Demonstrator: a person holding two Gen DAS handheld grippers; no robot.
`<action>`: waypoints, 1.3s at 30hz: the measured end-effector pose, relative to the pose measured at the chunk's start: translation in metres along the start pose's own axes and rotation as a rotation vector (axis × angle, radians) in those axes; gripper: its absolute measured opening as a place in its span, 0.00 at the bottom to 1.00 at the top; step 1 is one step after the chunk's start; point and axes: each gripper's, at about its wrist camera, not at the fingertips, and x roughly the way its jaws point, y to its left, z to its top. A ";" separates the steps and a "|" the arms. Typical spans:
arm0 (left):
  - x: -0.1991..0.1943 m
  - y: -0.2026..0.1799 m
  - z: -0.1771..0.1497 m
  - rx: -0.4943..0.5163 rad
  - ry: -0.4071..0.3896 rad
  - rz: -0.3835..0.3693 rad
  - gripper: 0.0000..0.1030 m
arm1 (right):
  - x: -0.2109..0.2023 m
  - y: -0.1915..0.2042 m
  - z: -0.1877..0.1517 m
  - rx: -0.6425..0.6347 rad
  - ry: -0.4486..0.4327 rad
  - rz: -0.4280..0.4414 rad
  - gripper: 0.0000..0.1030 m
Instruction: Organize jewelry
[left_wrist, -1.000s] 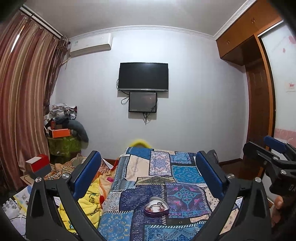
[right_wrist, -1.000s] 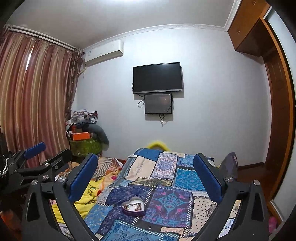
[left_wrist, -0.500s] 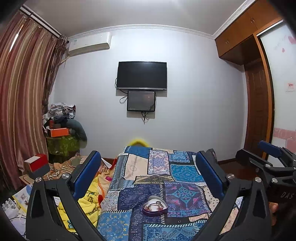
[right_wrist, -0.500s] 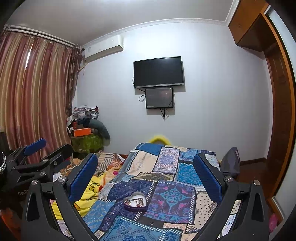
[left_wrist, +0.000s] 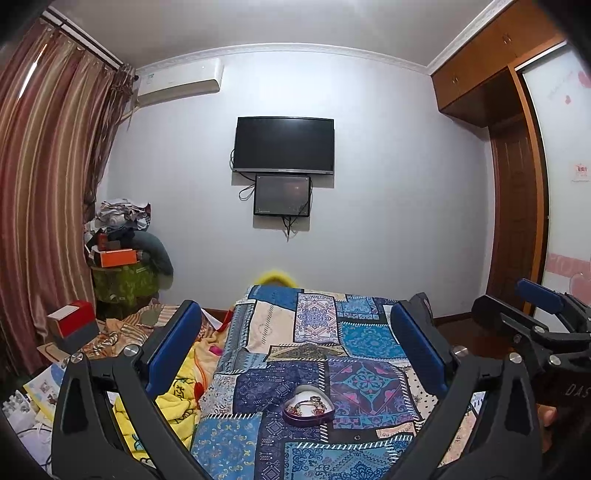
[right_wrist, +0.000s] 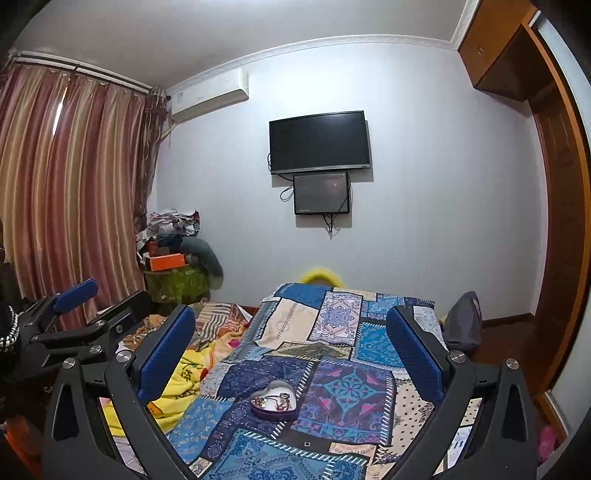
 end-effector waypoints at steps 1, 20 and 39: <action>0.000 0.000 0.000 0.000 0.000 0.000 1.00 | 0.000 0.000 0.000 -0.001 0.000 0.000 0.99; 0.005 0.002 -0.001 -0.010 0.022 -0.019 1.00 | 0.002 -0.002 0.002 0.003 0.000 -0.006 0.99; 0.005 0.000 0.000 -0.007 0.025 -0.031 1.00 | 0.002 0.000 0.000 -0.003 0.001 -0.010 0.99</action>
